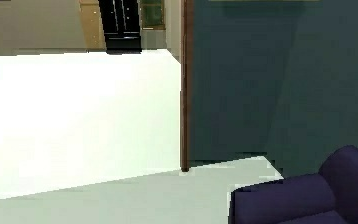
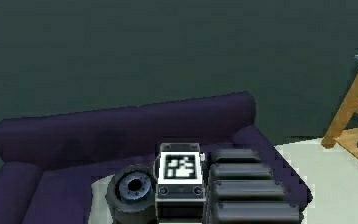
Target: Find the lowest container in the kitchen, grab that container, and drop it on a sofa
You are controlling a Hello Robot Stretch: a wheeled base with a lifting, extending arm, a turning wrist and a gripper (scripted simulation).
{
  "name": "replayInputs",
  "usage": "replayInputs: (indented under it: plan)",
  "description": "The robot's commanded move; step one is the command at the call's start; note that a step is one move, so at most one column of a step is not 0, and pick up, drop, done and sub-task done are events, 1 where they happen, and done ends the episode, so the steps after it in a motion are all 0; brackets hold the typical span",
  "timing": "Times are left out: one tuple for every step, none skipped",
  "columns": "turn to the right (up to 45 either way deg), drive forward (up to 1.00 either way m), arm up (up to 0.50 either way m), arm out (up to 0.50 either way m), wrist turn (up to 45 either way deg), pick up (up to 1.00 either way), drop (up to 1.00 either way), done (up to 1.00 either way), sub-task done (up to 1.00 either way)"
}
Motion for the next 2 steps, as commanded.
replayInputs:
  plan:
    - [45.0,0.0,0.0,0.0,0.0,0.0,0.0,0.0,0.0]
    - [45.0,0.0,0.0,0.0,0.0,0.0,0.0,0.0,0.0]
